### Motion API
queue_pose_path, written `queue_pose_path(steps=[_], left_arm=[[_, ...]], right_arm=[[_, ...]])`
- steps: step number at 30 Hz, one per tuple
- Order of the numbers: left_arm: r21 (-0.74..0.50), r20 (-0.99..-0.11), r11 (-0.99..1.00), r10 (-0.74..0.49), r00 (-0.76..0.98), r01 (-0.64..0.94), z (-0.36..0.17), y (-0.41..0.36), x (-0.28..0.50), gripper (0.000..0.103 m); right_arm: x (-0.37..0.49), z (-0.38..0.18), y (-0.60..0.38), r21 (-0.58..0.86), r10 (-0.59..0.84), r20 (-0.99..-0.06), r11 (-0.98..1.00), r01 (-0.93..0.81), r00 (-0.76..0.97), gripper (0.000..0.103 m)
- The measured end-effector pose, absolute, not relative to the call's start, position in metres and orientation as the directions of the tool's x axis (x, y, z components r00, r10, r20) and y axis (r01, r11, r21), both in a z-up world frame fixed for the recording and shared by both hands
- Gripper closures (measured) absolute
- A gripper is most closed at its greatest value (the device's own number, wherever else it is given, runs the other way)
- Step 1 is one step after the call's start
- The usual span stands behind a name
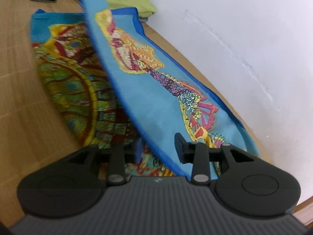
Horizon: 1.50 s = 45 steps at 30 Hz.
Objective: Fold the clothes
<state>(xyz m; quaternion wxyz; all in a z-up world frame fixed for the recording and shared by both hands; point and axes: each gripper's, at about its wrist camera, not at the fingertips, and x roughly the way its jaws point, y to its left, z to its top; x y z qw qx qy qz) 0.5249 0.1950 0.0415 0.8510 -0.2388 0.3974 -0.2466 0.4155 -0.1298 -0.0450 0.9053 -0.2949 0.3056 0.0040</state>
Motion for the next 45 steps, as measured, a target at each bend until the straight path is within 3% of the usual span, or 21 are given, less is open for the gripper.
queue_pose_path(steps=[1, 2, 9, 14, 24, 30, 45], left_arm=[[-0.592, -0.566, 0.773, -0.599, 0.566, 0.227, 0.039, 0.194, 0.527, 0.102], [-0.588, -0.569, 0.777, -0.594, 0.568, 0.223, 0.037, 0.195, 0.528, 0.102], [-0.574, -0.545, 0.787, -0.572, 0.613, 0.225, 0.055, 0.235, 0.497, 0.102], [-0.546, -0.554, 0.816, -0.520, 0.650, 0.188, 0.074, 0.298, 0.440, 0.102], [-0.562, -0.684, 0.813, -0.355, 0.637, -0.150, 0.017, 0.424, 0.293, 0.102], [-0.517, -0.746, 0.820, -0.292, 0.599, -0.245, -0.011, 0.454, 0.243, 0.102], [-0.506, -0.767, 0.816, -0.275, 0.580, -0.281, -0.023, 0.474, 0.245, 0.101]], right_arm=[[0.412, -0.039, -0.129, -0.508, -0.157, -0.558, 0.841, -0.187, 0.815, 0.073], [0.409, -0.033, -0.129, -0.485, -0.140, -0.561, 0.855, -0.186, 0.816, 0.101], [0.381, 0.011, -0.121, -0.316, -0.020, -0.562, 0.929, -0.192, 0.827, 0.099], [0.297, 0.049, -0.077, -0.303, 0.094, -0.563, 0.901, -0.311, 0.821, 0.099], [0.167, 0.035, 0.002, -0.093, 0.393, -0.679, 0.792, -0.603, 0.621, 0.099], [0.130, 0.011, 0.022, -0.065, 0.411, -0.717, 0.765, -0.641, 0.563, 0.099], [0.125, -0.015, 0.032, -0.018, 0.363, -0.751, 0.824, -0.566, 0.552, 0.099]])
